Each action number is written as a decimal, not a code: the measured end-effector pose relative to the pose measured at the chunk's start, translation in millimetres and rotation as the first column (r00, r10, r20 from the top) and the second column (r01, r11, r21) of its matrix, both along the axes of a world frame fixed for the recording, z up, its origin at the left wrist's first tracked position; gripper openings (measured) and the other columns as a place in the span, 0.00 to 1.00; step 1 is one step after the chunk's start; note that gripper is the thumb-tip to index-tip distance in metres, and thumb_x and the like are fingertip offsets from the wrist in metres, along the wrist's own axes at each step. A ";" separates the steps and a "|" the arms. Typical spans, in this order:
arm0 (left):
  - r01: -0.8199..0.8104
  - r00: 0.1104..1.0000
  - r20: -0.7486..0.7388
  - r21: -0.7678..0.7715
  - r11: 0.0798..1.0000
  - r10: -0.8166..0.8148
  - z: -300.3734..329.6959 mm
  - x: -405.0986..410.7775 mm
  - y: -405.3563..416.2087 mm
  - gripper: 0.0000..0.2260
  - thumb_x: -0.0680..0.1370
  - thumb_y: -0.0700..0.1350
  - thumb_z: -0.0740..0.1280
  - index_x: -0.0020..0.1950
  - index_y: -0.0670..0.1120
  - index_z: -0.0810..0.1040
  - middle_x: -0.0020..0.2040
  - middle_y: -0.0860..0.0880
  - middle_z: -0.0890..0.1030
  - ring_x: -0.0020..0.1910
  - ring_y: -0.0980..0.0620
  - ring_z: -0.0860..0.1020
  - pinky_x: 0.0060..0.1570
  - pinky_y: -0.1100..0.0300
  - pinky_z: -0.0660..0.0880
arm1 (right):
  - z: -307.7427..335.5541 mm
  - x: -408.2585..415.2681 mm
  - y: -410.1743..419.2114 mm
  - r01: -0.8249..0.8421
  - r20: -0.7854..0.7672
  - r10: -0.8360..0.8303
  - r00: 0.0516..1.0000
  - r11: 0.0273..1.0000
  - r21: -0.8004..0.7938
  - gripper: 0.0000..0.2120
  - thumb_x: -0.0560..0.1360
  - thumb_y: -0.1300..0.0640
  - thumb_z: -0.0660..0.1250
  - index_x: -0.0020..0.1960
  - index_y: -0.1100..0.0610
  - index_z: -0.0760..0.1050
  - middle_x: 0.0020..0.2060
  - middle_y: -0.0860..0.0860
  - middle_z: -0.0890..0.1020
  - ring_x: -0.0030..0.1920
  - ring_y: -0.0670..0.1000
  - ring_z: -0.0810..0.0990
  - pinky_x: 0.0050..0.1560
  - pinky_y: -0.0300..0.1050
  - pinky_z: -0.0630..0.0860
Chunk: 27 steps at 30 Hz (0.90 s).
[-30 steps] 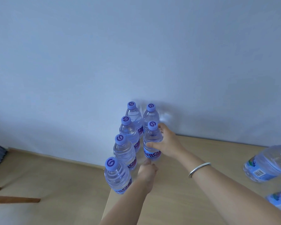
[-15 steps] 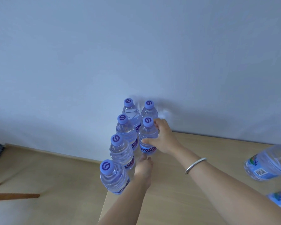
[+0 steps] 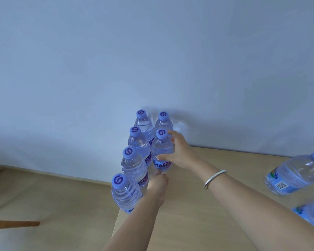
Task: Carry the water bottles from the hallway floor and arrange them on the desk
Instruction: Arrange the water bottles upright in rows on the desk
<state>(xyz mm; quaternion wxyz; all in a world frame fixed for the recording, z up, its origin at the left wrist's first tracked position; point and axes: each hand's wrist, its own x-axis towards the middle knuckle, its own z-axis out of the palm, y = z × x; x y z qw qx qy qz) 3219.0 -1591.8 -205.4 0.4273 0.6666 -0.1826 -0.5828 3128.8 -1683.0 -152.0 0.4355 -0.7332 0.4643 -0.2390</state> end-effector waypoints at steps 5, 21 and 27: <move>0.047 0.998 -0.046 -0.012 0.999 -0.048 15.9 -13.9 5.5 0.27 0.76 0.30 0.56 0.75 0.39 0.58 0.64 0.49 0.74 0.44 0.56 0.69 0.60 0.59 0.66 | 14.9 -42.7 9.3 0.181 0.056 -0.181 0.982 0.983 -0.004 0.35 0.69 0.45 0.72 0.71 0.49 0.61 0.57 0.47 0.69 0.58 0.45 0.70 0.55 0.40 0.67; 0.580 0.813 0.118 -0.082 0.811 -0.569 43.3 -147.5 -15.1 0.25 0.76 0.32 0.61 0.73 0.39 0.61 0.73 0.44 0.65 0.70 0.46 0.67 0.70 0.51 0.62 | 47.9 -227.5 65.3 0.887 0.163 -0.872 0.462 0.457 -0.070 0.16 0.71 0.59 0.69 0.57 0.59 0.71 0.51 0.51 0.72 0.50 0.48 0.71 0.49 0.36 0.64; 0.672 0.738 0.116 -0.034 0.740 -0.665 47.6 -183.6 -21.1 0.25 0.76 0.33 0.63 0.72 0.41 0.64 0.70 0.46 0.69 0.54 0.51 0.71 0.56 0.58 0.69 | 45.1 -235.8 50.4 0.967 0.160 -0.954 0.255 0.255 -0.020 0.33 0.68 0.60 0.72 0.68 0.65 0.61 0.62 0.59 0.67 0.63 0.57 0.65 0.66 0.52 0.63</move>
